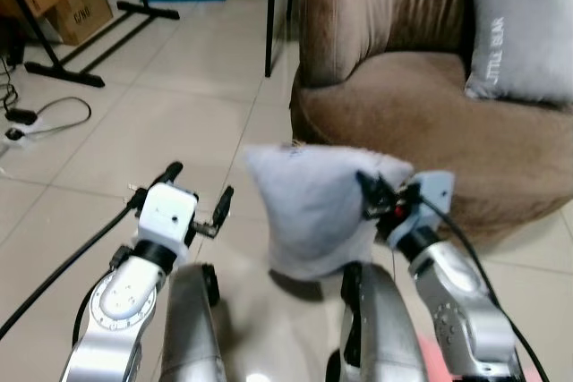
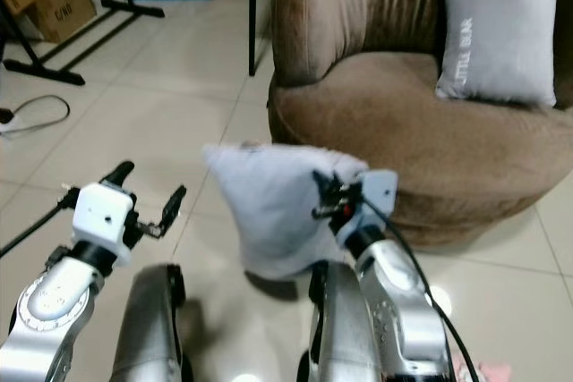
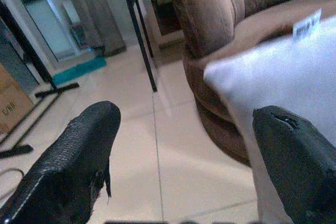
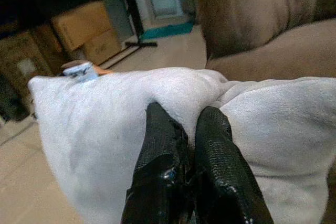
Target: Move the pillow to the sofa from floor
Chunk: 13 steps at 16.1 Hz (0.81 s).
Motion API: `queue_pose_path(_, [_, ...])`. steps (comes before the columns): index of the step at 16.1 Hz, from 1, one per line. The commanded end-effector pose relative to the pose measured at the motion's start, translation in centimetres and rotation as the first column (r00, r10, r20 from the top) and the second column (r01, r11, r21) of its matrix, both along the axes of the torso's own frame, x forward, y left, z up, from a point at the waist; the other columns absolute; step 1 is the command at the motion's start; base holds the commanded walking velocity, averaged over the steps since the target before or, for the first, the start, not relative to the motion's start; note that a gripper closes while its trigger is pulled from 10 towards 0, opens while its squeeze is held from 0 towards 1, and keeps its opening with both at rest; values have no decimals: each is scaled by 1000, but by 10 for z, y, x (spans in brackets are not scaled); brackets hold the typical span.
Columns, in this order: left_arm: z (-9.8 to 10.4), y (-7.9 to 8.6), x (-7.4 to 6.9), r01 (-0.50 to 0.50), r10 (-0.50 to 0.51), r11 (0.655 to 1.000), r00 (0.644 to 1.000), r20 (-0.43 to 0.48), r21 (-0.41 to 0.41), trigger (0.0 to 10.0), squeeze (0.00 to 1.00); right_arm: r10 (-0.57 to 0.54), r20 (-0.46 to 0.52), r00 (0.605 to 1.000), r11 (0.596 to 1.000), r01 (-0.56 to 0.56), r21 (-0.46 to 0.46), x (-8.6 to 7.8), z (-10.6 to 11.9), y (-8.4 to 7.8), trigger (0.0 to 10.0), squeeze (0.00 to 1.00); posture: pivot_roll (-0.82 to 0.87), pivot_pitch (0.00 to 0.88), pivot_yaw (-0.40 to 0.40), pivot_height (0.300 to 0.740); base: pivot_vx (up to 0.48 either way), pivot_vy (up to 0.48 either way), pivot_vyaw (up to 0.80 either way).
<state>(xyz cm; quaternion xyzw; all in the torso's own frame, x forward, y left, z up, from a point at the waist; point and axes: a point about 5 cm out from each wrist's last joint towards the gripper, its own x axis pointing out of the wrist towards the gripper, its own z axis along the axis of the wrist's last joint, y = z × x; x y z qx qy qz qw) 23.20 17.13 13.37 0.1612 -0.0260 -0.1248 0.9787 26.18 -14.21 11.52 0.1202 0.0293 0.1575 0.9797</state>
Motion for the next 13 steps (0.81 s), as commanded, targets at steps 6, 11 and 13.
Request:
queue_pose_path(6, [-1,-1,4,-10,10,1000,1000,17,7,10000,0,-83,43,996,996,81,40,2,21,-6,10000,0,-25,0,-21,581,0,0,0])
queue_pose_path(11, [-4,0,6,-17,17,1000,1000,17,-1,10000,0,-109,25,994,993,108,48,1,19,-8,10000,0,-29,0,-17,631,0,0,0])
queue_pose_path(13, [-4,-1,7,-21,22,1000,1000,17,-8,10000,0,-117,16,993,992,117,41,1,17,-9,10000,0,-30,0,-15,651,0,0,0])
